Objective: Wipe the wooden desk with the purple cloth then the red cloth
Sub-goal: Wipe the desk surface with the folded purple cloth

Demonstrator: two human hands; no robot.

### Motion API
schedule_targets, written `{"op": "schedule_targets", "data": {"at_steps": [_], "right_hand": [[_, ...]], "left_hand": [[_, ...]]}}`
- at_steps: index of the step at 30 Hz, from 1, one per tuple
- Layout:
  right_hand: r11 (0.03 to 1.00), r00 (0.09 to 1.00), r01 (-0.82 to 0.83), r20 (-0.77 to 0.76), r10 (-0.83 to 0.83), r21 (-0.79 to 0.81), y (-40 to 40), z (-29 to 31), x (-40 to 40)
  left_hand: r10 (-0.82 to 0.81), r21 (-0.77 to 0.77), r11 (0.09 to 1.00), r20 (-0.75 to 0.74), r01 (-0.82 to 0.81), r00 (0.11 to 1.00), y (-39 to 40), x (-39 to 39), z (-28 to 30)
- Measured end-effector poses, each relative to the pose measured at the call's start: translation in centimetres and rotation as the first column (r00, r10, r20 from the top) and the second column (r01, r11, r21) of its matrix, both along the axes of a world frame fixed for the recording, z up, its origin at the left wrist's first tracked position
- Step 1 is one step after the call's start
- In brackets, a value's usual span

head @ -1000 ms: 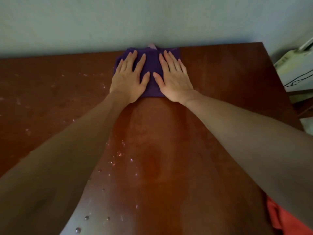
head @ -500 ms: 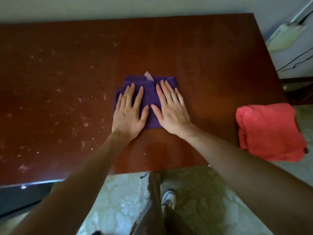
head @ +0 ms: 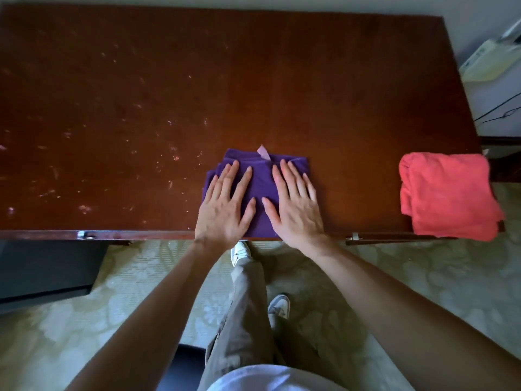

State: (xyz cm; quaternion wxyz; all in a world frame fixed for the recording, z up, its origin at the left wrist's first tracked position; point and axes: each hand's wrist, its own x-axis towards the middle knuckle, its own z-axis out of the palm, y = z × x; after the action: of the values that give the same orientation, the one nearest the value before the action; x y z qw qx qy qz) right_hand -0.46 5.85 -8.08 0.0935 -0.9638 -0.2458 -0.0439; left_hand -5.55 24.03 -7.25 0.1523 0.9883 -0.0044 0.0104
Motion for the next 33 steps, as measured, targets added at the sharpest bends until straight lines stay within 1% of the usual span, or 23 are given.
{"op": "schedule_targets", "data": {"at_steps": [4,9,15,19,22,24,28,33], "right_hand": [[0.999,0.999,0.033,0.009,-0.034,0.039,1.7,-0.2,1.8],[0.999,1.0,0.01,0.007,-0.01,0.036,5.9,-0.3,8.6],[1.0,1.0,-0.01,0.017,0.01,0.022,12.4,0.3,21.2],[1.0,0.999,0.026,0.02,-0.026,0.009,16.5,0.4,29.7],[0.998,0.998,0.059,0.02,-0.059,0.02,19.0,0.5,34.5],[0.997,0.997,0.075,0.034,-0.076,0.032,20.3,0.7,37.2],[0.994,0.993,0.113,0.028,-0.113,0.007,21.3,0.5,39.0],[0.992,0.992,0.128,-0.012,-0.128,0.001,20.9,-0.4,36.0]], "left_hand": [[-0.041,0.002,0.999,0.017,0.041,0.999,2.2,2.6,0.2],[-0.015,0.001,1.0,0.01,0.015,1.0,6.2,9.0,0.0],[-0.01,0.007,1.0,-0.001,0.01,1.0,12.7,21.5,0.2],[-0.051,0.03,0.998,-0.009,0.051,0.999,17.1,30.8,0.5],[-0.08,0.05,0.995,-0.022,0.081,0.997,19.7,36.5,0.5],[-0.091,0.056,0.994,-0.005,0.091,0.996,20.8,39.4,0.5],[-0.088,0.072,0.994,0.013,0.087,0.996,21.7,41.7,0.1],[-0.08,0.047,0.996,-0.022,0.081,0.997,20.9,38.4,-0.6]]}}
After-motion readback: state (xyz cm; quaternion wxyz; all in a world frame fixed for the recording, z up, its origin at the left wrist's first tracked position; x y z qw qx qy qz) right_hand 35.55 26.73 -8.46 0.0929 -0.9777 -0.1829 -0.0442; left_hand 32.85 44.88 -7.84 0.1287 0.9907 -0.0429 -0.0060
